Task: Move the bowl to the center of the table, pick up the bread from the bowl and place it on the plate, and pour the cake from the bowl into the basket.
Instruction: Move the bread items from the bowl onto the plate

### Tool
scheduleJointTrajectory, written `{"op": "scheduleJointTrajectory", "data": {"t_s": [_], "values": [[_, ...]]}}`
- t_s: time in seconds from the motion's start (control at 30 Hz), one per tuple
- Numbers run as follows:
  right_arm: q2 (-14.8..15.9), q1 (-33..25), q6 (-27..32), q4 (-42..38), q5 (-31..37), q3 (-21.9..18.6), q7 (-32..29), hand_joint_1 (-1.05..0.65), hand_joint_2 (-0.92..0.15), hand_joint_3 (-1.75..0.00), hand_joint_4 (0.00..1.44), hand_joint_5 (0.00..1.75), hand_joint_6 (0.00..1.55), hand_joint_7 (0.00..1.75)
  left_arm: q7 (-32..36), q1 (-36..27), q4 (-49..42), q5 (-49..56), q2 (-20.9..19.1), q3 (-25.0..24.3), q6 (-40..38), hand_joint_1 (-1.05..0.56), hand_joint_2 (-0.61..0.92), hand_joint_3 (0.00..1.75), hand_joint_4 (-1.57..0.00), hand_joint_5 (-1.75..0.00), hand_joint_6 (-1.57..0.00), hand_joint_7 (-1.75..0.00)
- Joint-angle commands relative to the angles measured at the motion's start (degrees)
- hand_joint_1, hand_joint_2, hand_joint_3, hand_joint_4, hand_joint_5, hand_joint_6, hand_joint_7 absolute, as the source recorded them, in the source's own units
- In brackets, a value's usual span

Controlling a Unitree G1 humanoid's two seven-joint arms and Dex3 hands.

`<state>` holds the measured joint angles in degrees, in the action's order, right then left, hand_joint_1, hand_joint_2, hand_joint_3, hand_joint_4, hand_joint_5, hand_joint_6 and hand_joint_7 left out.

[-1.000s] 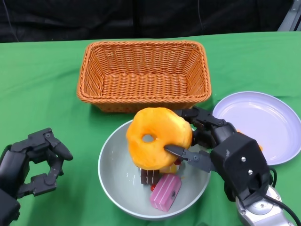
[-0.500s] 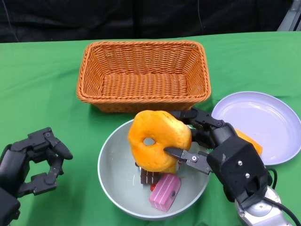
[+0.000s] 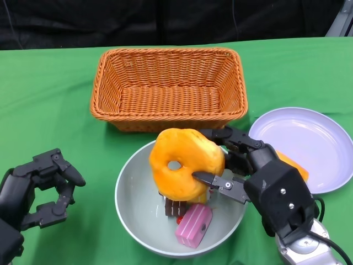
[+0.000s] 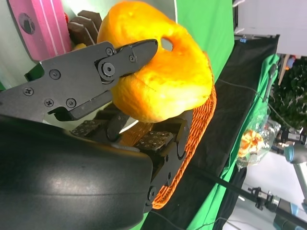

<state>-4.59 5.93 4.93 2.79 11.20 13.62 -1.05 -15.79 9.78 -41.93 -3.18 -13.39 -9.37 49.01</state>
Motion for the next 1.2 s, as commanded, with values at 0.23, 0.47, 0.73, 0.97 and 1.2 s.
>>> {"op": "scheduleJointTrajectory", "data": {"t_s": [0.23, 0.47, 0.73, 0.97, 1.2], "values": [[-2.62, 0.67, -1.80, -0.99, -4.57, -2.67, -0.63, -0.27, -0.92, -0.06, 0.78, 1.29, 0.75, 0.94, -0.28, 0.90, -1.36, -0.48, -0.99, 0.01, 0.88, 0.05, 0.58, 1.06, -0.80, -1.64, -0.77, -1.37], [-4.21, 0.61, 0.82, 1.22, -7.24, -4.11, -0.55, -0.26, -0.92, -0.09, 0.81, 1.34, 0.68, 1.06, 0.13, 1.06, -1.73, 0.04, -1.11, 0.05, 0.90, 0.04, 0.56, 1.09, -0.82, -1.64, -0.79, -1.37], [-5.26, -0.07, 5.23, 5.76, -11.84, -5.63, 0.41, -0.24, -0.92, -0.17, 0.80, 1.35, 0.62, 1.08, -0.75, 1.26, -2.34, -0.57, -1.33, 0.04, 1.09, 0.04, 0.57, 1.09, -0.81, -1.65, -0.77, -1.38], [-4.97, -0.96, 7.32, 9.43, -14.98, -7.25, 0.91, -0.24, -0.92, -0.20, 0.74, 1.37, 0.61, 1.08, -0.85, 1.29, -2.28, -0.55, -1.54, -0.03, 0.90, 0.04, 0.58, 1.08, -0.81, -1.65, -0.76, -1.38], [-4.33, -1.19, 7.44, 9.06, -15.00, -7.36, 1.63, -0.22, -0.92, -0.20, 0.75, 1.39, 0.61, 1.10, -1.31, 1.20, -2.12, -0.95, -1.51, -0.08, 0.67, 0.03, 0.57, 1.07, -0.81, -1.65, -0.76, -1.37]]}}
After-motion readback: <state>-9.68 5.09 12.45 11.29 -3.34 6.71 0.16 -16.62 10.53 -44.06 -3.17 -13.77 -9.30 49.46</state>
